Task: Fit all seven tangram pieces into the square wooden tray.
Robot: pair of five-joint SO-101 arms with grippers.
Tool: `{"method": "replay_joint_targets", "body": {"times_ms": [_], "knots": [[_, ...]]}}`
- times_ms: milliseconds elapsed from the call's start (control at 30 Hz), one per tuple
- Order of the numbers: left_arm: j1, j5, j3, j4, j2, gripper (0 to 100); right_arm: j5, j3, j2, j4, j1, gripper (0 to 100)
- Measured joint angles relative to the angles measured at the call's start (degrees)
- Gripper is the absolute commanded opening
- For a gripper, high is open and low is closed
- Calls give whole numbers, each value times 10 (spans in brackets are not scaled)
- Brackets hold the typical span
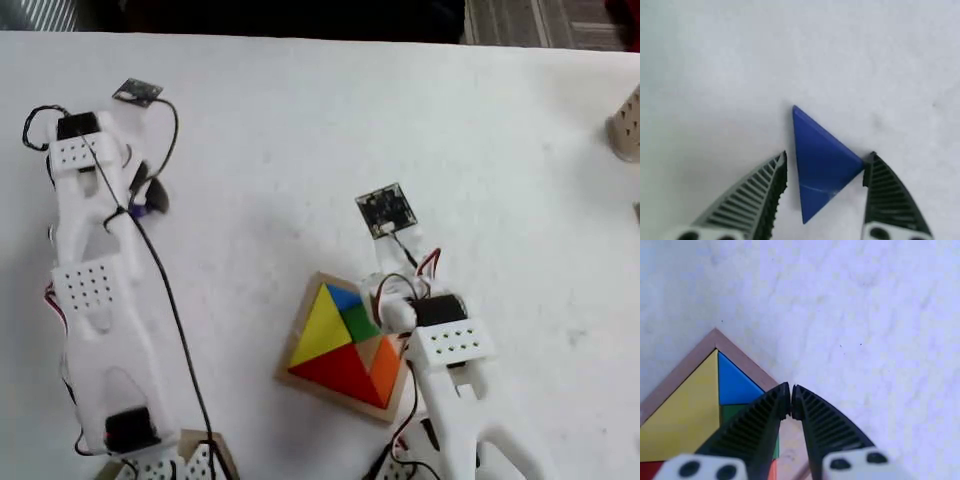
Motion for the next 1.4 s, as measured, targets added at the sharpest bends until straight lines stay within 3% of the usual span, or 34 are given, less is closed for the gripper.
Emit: {"method": "replay_joint_targets", "body": {"times_ms": [67, 300, 667, 867, 1167, 1400], "knots": [[3, 0, -31, 26, 14, 114, 0, 0, 0, 0, 3, 18], [15, -1, -102, 107, 45, 113, 0, 0, 0, 0, 3, 18], [24, 0, -105, 121, 47, 112, 0, 0, 0, 0, 3, 18], [31, 70, -102, 127, 42, 112, 0, 0, -5, 0, 19, 18], [119, 127, 131, 133, -113, 112, 0, 0, -5, -3, 26, 18], [205, 149, 339, 133, -292, 112, 0, 0, -5, -4, 79, 18]]}}
